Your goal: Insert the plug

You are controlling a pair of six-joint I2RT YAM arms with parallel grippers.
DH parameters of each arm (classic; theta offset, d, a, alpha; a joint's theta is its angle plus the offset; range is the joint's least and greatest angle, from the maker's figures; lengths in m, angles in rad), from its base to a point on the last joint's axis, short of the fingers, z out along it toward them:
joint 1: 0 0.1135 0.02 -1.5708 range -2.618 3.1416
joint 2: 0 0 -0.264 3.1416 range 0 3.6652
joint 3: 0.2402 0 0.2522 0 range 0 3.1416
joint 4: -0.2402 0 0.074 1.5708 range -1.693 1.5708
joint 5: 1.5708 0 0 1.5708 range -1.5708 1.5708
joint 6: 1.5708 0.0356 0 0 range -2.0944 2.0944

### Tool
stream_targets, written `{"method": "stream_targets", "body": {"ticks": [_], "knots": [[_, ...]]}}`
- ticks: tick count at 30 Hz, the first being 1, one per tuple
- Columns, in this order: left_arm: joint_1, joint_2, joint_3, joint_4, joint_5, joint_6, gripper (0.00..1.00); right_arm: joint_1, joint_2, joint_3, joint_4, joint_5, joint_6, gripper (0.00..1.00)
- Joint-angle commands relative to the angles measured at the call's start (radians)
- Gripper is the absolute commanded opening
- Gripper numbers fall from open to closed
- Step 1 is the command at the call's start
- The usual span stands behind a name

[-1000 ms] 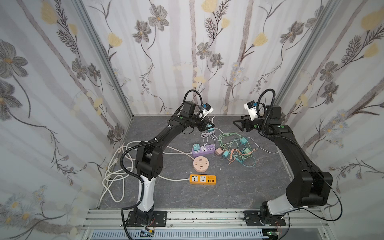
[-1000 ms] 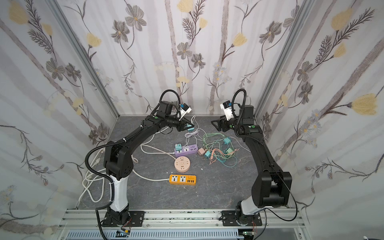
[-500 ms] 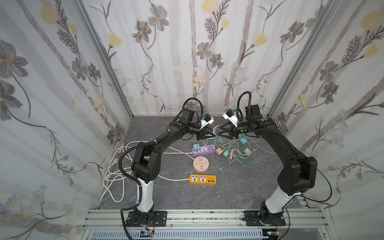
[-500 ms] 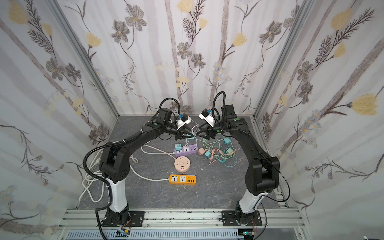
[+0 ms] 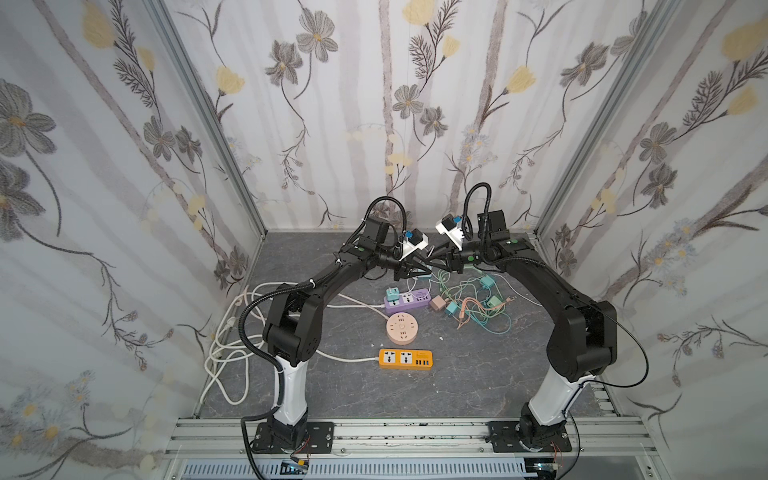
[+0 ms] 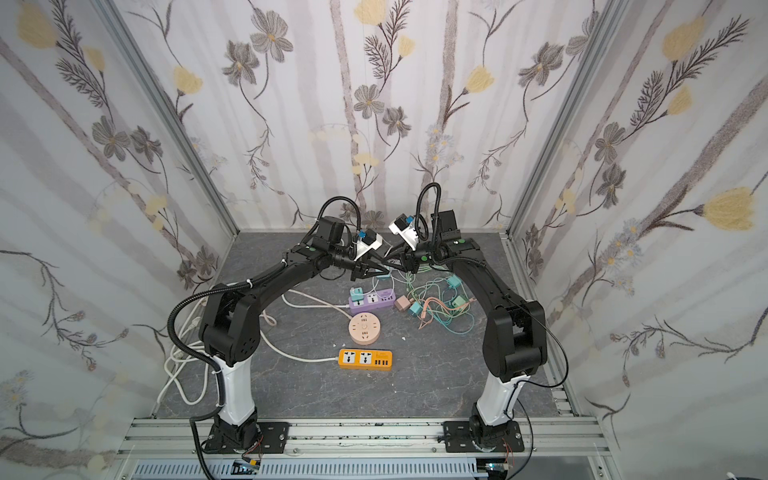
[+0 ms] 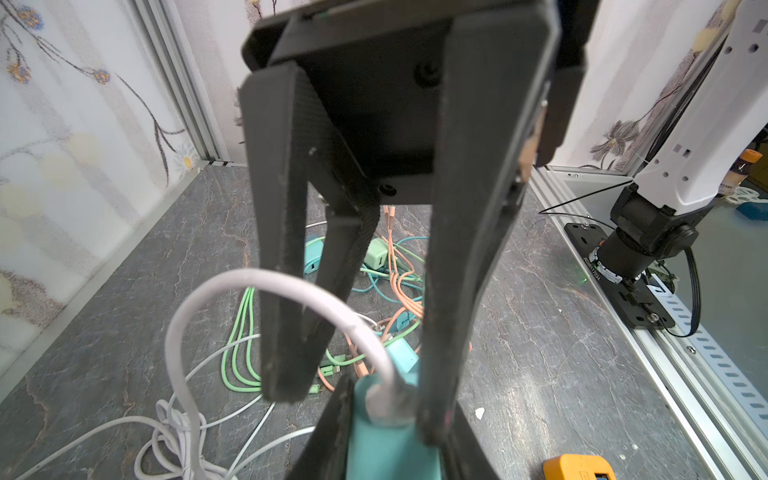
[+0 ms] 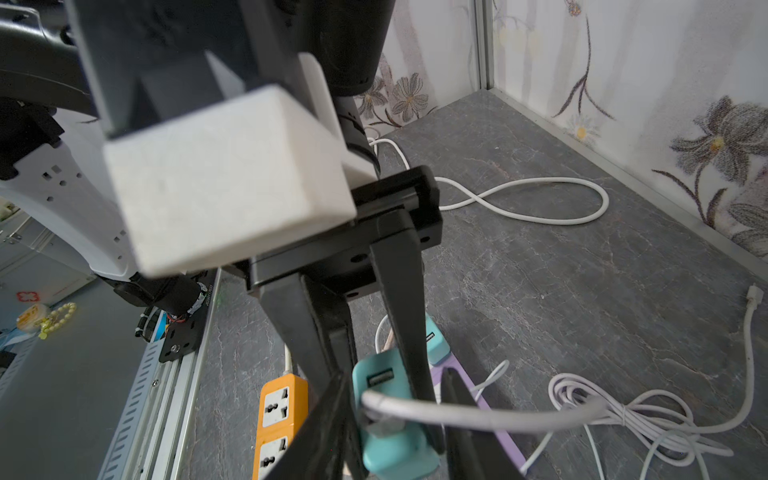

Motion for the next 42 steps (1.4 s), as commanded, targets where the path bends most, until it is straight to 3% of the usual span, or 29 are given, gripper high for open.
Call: {"method": "stream_targets", "body": {"ticks": [1,5,9,13,14,16,19,30,40,42], "knots": [[0.000,-0.002,0.000,0.033,0.039,0.018,0.00,0.002,0.008,-0.004,0.075,-0.053,0.032,0.28],[0.002,0.001,0.000,0.054,0.047,-0.009,0.00,0.003,0.003,-0.018,0.083,-0.082,0.029,0.14],[0.010,0.002,-0.015,0.119,0.065,-0.075,0.08,0.003,-0.013,-0.034,0.107,-0.103,0.039,0.02],[0.013,-0.005,-0.031,0.131,0.063,-0.083,0.17,0.002,-0.031,-0.061,0.180,-0.110,0.080,0.00],[0.013,-0.005,-0.035,0.130,0.064,-0.084,0.21,0.002,-0.035,-0.067,0.200,-0.110,0.094,0.00],[0.015,-0.009,-0.049,0.147,0.060,-0.088,0.45,0.000,-0.043,-0.083,0.250,-0.110,0.126,0.00],[0.021,-0.016,-0.084,0.206,0.067,-0.117,0.52,-0.001,-0.047,-0.094,0.297,-0.113,0.159,0.00],[0.036,-0.015,-0.177,0.538,0.099,-0.354,0.47,-0.005,-0.054,-0.119,0.389,-0.111,0.217,0.00],[0.036,-0.023,-0.247,0.598,0.076,-0.407,0.27,-0.009,-0.066,-0.148,0.435,-0.102,0.249,0.00],[0.036,-0.028,-0.254,0.594,0.068,-0.407,0.27,-0.013,-0.070,-0.152,0.433,-0.104,0.246,0.00]]}}
